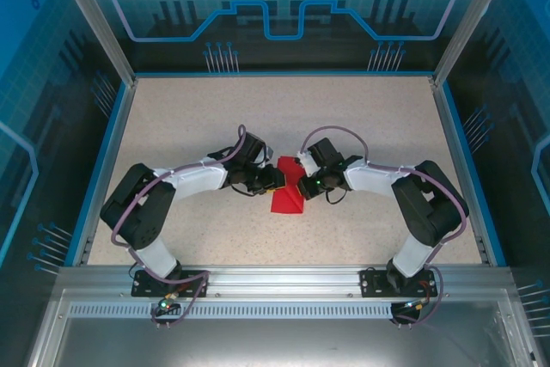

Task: Fold a paper plane with a square sheet of paper (pick it up from the middle)
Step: Fold the triangle a second time at the center of the table.

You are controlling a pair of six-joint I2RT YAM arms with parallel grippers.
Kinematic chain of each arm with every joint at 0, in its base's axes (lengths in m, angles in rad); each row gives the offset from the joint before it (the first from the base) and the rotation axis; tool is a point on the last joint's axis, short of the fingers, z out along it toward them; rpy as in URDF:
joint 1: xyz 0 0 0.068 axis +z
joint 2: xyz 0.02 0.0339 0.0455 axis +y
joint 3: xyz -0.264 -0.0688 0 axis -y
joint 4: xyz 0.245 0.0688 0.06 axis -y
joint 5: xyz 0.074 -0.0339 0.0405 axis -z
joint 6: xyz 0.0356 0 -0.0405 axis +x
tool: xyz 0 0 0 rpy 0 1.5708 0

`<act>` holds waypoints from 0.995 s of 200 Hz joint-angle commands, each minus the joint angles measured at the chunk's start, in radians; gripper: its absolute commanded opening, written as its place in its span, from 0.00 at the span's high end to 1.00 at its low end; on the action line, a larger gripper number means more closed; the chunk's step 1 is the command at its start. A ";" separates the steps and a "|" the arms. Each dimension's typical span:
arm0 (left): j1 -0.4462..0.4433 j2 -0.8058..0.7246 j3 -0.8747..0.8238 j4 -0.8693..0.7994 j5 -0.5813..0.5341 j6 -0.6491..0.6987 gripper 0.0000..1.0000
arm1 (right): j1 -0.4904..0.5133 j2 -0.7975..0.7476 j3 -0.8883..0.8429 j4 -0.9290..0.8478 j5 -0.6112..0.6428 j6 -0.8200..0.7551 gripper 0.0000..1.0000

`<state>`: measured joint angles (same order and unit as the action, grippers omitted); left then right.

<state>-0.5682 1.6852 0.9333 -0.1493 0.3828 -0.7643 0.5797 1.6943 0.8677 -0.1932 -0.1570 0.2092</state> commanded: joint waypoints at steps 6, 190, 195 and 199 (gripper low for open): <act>-0.010 0.024 0.038 0.009 0.032 -0.020 0.72 | -0.017 -0.030 -0.034 0.001 0.004 0.021 0.97; -0.019 0.051 0.053 0.003 0.039 -0.010 0.73 | -0.017 -0.012 0.003 0.009 -0.003 0.019 0.97; -0.018 0.051 0.054 0.003 0.039 -0.010 0.73 | -0.017 -0.010 0.005 0.006 -0.004 0.018 0.97; -0.019 0.052 0.053 0.002 0.040 -0.010 0.73 | -0.017 -0.009 0.006 0.006 -0.006 0.016 0.97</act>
<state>-0.5793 1.7218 0.9607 -0.1444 0.3977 -0.7692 0.5770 1.6817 0.8459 -0.1825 -0.1570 0.2310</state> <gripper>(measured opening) 0.272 0.044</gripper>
